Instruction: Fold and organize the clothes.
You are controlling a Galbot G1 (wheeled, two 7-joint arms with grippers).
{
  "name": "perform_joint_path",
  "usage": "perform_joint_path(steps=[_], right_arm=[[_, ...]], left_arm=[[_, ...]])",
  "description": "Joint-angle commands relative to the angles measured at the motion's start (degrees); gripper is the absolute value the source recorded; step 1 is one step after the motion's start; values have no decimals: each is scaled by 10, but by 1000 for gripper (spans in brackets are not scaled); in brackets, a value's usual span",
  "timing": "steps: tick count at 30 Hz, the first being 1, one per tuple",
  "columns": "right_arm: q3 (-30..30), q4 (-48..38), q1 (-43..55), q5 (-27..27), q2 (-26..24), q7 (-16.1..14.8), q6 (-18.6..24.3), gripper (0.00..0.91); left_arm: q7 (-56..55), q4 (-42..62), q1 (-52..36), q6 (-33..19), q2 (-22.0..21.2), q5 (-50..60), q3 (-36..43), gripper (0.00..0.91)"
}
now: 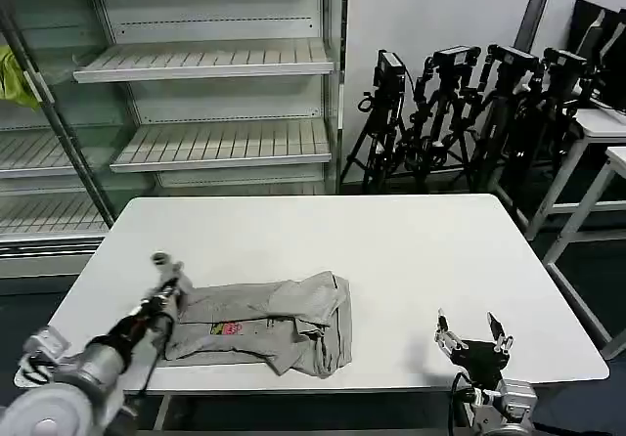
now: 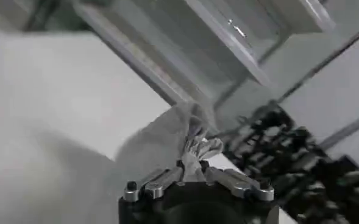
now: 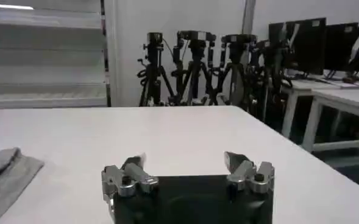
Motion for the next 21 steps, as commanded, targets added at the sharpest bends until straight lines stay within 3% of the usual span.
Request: perform_joint_path(steps=[1, 8, 16, 17, 18, 19, 21], right_arm=[[-10, -34, -4, -40, 70, 1, 19, 907], [-1, -49, -9, -45, 87, 2, 28, 907], [-11, -75, 11, -53, 115, 6, 30, 907], [-18, -79, 12, -58, 119, 5, 30, 907], [-19, -80, 12, -59, 120, 5, 30, 907], [-24, -83, 12, -63, 121, 5, 32, 907], [-29, -87, 12, -65, 121, 5, 33, 907]], left_arm=[[-15, 28, -88, 7, -83, -64, 142, 71], [-19, 95, -138, -2, -101, -33, 207, 71], [-42, 140, -139, -2, -114, 10, 243, 91], [-42, 143, -139, -2, -117, 20, 246, 141], [-41, 144, -139, -2, -119, 29, 249, 252], [-40, 148, -140, 4, -124, 41, 250, 867], [-38, 146, -140, 6, -127, 41, 248, 907]])
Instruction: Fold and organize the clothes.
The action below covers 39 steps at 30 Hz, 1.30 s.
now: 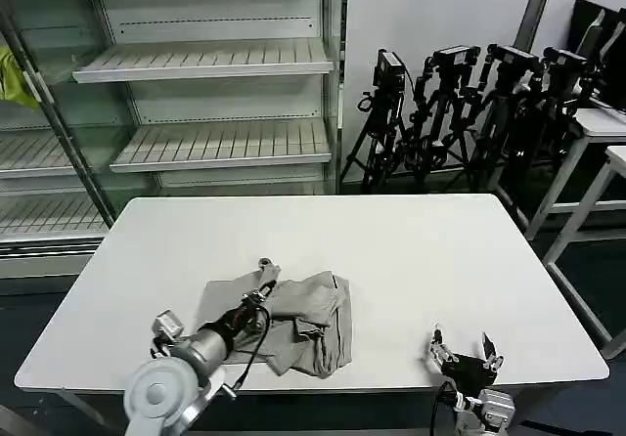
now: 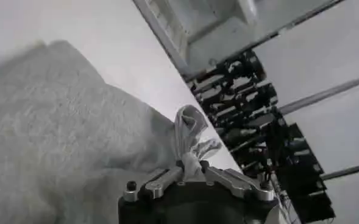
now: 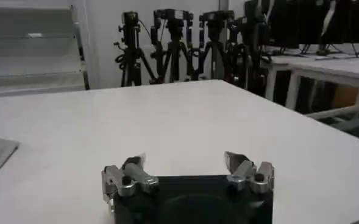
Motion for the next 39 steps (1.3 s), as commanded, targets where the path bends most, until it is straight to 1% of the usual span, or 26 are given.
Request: perform_joint_path(steps=[1, 8, 11, 13, 17, 18, 20, 22, 23, 26, 30, 39], right_arm=[[-19, -26, 8, -17, 26, 0, 5, 907], [-26, -24, 10, -15, 22, 0, 4, 907], [-29, -22, 11, -14, 18, 0, 3, 907], [-30, -22, 12, -11, 15, 0, 3, 907], [-36, -24, 19, -6, 5, 0, 2, 907], [-37, -26, 20, -4, 3, 0, 2, 907], [-39, -29, 23, -2, 0, 0, 1, 907], [-43, -31, 25, -1, -5, 0, 2, 907], [-44, -32, 25, -1, -7, -1, 2, 907], [-45, -34, 26, 0, -12, -1, 1, 907], [-42, -31, 24, 2, -16, -1, 1, 907], [-27, -12, 1, 3, -15, -1, 1, 907]], left_arm=[[-3, 36, -24, 6, -28, 43, 51, 907], [36, -31, 2, 9, -15, 40, 33, 907], [45, -75, 25, 13, -7, 31, 7, 907], [45, -106, 46, 21, 3, 19, -29, 907], [47, -133, 82, 28, 40, 39, -101, 907], [49, -132, 94, 37, 58, 69, -130, 907], [65, -120, 116, 36, 90, 125, -179, 907], [69, -109, 129, 37, 109, 137, -212, 907], [72, -97, 138, 37, 128, 148, -230, 907], [82, -77, 150, 38, 157, 147, -254, 907], [81, -58, 158, 39, 167, 152, -239, 907], [116, -27, 137, 41, 138, 131, -134, 907]])
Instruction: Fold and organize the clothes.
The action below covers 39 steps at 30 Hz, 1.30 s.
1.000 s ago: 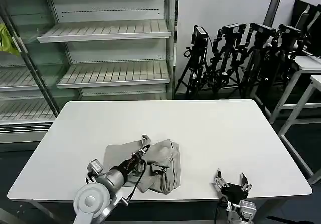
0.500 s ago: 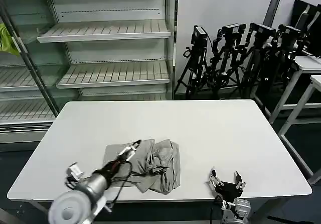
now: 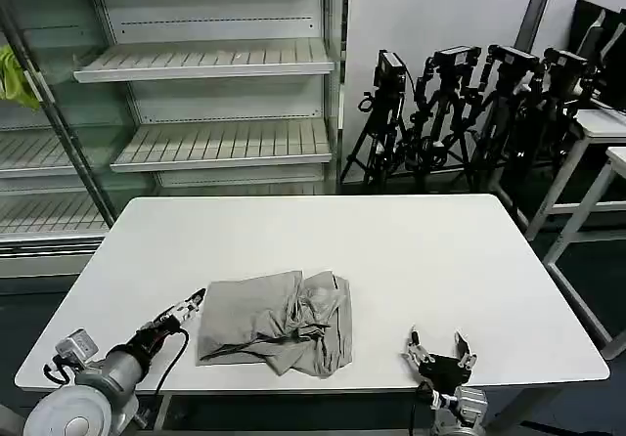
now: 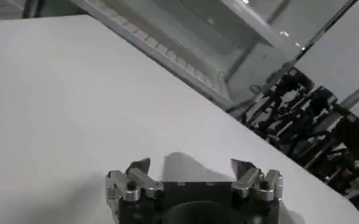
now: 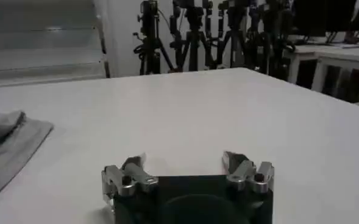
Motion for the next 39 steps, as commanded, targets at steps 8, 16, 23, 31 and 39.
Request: perform_joint_path(steps=[8, 16, 23, 31, 39], right_arm=[[22, 29, -32, 2, -4, 0, 1, 907], [39, 48, -50, 7, -8, 1, 2, 907], [39, 57, -59, 7, -6, 1, 2, 907], [37, 69, -71, 4, -2, 1, 3, 907], [37, 83, -78, 4, -2, 3, 1, 907]], left_arm=[[63, 82, -27, 3, 14, -3, 95, 907], [70, 78, -38, 2, 11, -2, 118, 907], [76, 81, -52, 1, 4, 0, 136, 222], [78, 97, -56, 0, 12, -3, 131, 81], [79, 88, -55, 0, 12, -13, 127, 71]])
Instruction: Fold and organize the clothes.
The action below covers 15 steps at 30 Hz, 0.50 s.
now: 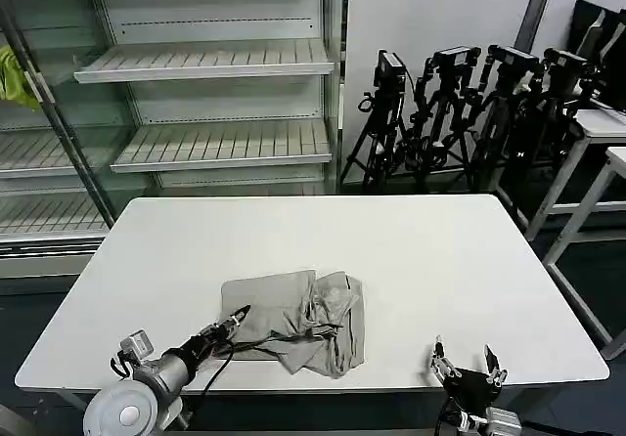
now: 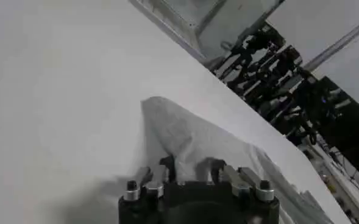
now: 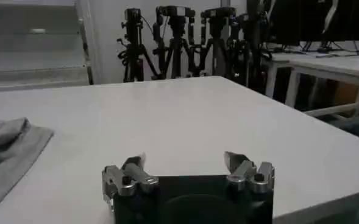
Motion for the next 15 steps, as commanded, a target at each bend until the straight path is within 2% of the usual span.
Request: perform_joint_path(steps=[1, 9, 12, 15], right_arm=[[1, 14, -7, 1, 0, 1, -2, 907], [-2, 17, -6, 8, 1, 2, -3, 907], [-7, 13, 2, 12, -3, 2, -5, 907], [-15, 2, 21, 16, -10, -1, -6, 907]], left_arm=[[5, 0, -3, 1, 0, -5, 6, 71], [-3, -49, 16, 1, 4, -27, -27, 71], [-8, -92, 46, 1, 33, -11, -64, 71], [4, -118, 73, 1, 77, 28, -146, 71]])
